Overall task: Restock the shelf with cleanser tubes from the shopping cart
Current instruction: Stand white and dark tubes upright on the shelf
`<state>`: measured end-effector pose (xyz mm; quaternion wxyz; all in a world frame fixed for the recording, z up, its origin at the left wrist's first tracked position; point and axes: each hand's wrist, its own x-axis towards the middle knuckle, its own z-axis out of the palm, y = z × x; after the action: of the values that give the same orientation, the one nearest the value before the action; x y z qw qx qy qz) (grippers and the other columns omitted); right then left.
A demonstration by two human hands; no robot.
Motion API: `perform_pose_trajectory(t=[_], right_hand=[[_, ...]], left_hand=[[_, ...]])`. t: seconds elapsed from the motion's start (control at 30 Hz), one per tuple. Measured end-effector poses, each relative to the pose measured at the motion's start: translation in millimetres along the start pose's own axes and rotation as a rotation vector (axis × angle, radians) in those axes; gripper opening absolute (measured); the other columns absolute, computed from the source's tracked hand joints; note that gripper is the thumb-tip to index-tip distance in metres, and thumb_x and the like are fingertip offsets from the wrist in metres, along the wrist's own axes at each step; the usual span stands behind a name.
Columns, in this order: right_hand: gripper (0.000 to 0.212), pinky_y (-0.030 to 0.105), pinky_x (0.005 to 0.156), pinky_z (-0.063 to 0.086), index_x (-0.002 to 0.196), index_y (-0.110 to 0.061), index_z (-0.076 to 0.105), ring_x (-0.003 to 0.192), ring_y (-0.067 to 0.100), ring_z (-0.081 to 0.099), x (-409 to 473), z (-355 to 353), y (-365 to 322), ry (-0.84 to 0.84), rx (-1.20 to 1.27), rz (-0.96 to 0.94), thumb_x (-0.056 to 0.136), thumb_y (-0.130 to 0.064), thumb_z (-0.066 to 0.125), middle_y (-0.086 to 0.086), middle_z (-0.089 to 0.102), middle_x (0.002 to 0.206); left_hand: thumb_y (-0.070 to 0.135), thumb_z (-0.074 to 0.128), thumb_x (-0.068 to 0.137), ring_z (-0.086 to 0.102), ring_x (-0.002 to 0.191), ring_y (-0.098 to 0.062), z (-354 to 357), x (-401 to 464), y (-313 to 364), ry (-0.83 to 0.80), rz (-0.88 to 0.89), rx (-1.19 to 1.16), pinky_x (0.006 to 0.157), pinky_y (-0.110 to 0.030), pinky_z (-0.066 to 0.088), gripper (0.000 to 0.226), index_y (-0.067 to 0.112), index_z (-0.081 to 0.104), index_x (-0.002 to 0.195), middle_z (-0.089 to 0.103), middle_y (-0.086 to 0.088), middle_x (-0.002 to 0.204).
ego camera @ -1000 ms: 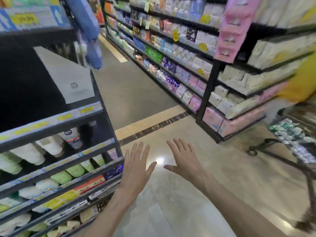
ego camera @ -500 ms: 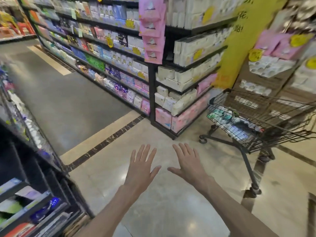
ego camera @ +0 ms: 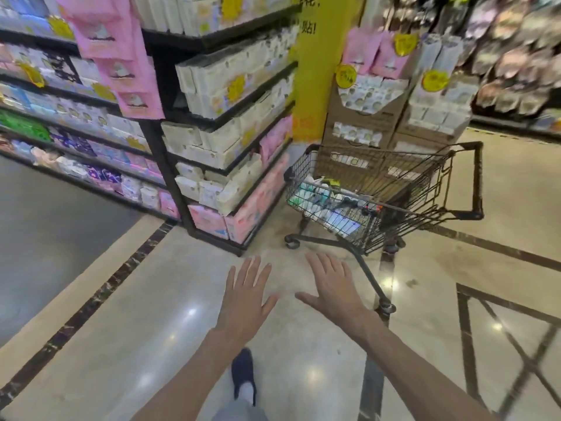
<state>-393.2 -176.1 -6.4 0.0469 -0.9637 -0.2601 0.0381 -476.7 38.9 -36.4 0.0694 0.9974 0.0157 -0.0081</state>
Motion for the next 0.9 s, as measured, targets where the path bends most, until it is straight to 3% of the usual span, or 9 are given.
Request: perform_pose_trajectory(t=[0.1, 0.2, 0.3, 0.4, 0.57, 0.67, 0.77, 0.9], right_hand=[[0.096, 0.054, 0.117, 0.033, 0.158, -0.019, 0.033, 0.147, 0.034, 0.035, 40.3, 1.9, 29.9, 0.01, 0.002, 0.07, 0.084, -0.077, 0.052, 0.008, 0.041, 0.157], [0.096, 0.057, 0.12, 0.029, 0.16, -0.019, 0.029, 0.152, 0.034, 0.029, 86.1, -3.4, 57.5, 0.0, 0.013, 0.154, 0.087, -0.076, 0.054, 0.011, 0.034, 0.163], [0.095, 0.054, 0.124, 0.021, 0.163, -0.022, 0.018, 0.156, 0.029, 0.019, 132.1, -11.3, 82.7, -0.003, 0.025, 0.221, 0.091, -0.074, 0.05, 0.007, 0.025, 0.167], [0.093, 0.053, 0.124, 0.022, 0.161, -0.023, 0.02, 0.154, 0.029, 0.022, 173.4, -17.6, 105.0, 0.011, 0.045, 0.311, 0.09, -0.075, 0.05, 0.006, 0.029, 0.164], [0.096, 0.052, 0.123, 0.024, 0.161, -0.02, 0.023, 0.152, 0.032, 0.028, 230.6, -22.3, 145.0, 0.009, 0.023, 0.402, 0.088, -0.079, 0.042, 0.011, 0.033, 0.163], [0.095, 0.053, 0.122, 0.026, 0.161, -0.021, 0.023, 0.151, 0.033, 0.029, 266.5, -23.4, 177.9, 0.021, 0.048, 0.458, 0.089, -0.077, 0.05, 0.012, 0.034, 0.162], [0.095, 0.053, 0.12, 0.03, 0.16, -0.02, 0.025, 0.149, 0.032, 0.032, 302.7, -20.2, 217.2, 0.03, 0.062, 0.49, 0.088, -0.075, 0.054, 0.011, 0.037, 0.159], [0.095, 0.052, 0.124, 0.021, 0.163, -0.022, 0.016, 0.153, 0.03, 0.023, 359.6, -16.4, 279.8, -0.005, 0.096, 0.523, 0.091, -0.072, 0.053, 0.009, 0.027, 0.165]], left_hand=[[0.061, 0.032, 0.101, 0.05, 0.142, -0.033, 9.9, 67.9, -0.2, -0.016, 0.07, -0.029, 0.116, -0.054, 0.029, 0.067, 0.018, 0.056, 0.148, 0.053, -0.012, 0.154], [0.063, 0.029, 0.102, 0.048, 0.143, -0.032, 9.1, 141.2, -2.6, -0.033, 0.145, -0.043, 0.116, -0.056, 0.038, 0.068, 0.02, 0.05, 0.151, 0.051, -0.012, 0.155], [0.062, 0.03, 0.102, 0.043, 0.147, -0.03, -0.4, 214.4, -4.5, -0.022, 0.217, -0.033, 0.118, -0.056, 0.036, 0.069, 0.02, 0.044, 0.155, 0.044, -0.01, 0.161], [0.061, 0.031, 0.1, 0.034, 0.153, -0.029, -7.6, 282.6, -6.6, -0.048, 0.286, -0.027, 0.116, -0.058, 0.038, 0.072, 0.019, 0.039, 0.158, 0.038, -0.008, 0.164], [0.067, 0.02, 0.099, 0.021, 0.157, -0.03, -9.8, 377.9, -0.4, -0.084, 0.36, -0.07, 0.122, -0.057, 0.027, 0.079, 0.021, 0.033, 0.161, 0.03, -0.008, 0.168], [0.069, 0.012, 0.097, 0.022, 0.157, -0.03, -9.6, 430.2, 14.4, -0.055, 0.392, -0.082, 0.125, -0.055, 0.022, 0.083, 0.022, 0.036, 0.16, 0.031, -0.007, 0.168], [0.067, 0.015, 0.101, 0.017, 0.159, -0.028, -0.8, 483.3, 28.3, -0.069, 0.406, -0.088, 0.127, -0.053, 0.017, 0.076, 0.024, 0.032, 0.162, 0.026, -0.006, 0.17], [0.063, 0.023, 0.105, 0.009, 0.16, -0.027, 20.9, 563.8, 50.5, -0.124, 0.399, -0.03, 0.128, -0.052, 0.014, 0.07, 0.025, 0.022, 0.165, 0.015, -0.005, 0.173]])
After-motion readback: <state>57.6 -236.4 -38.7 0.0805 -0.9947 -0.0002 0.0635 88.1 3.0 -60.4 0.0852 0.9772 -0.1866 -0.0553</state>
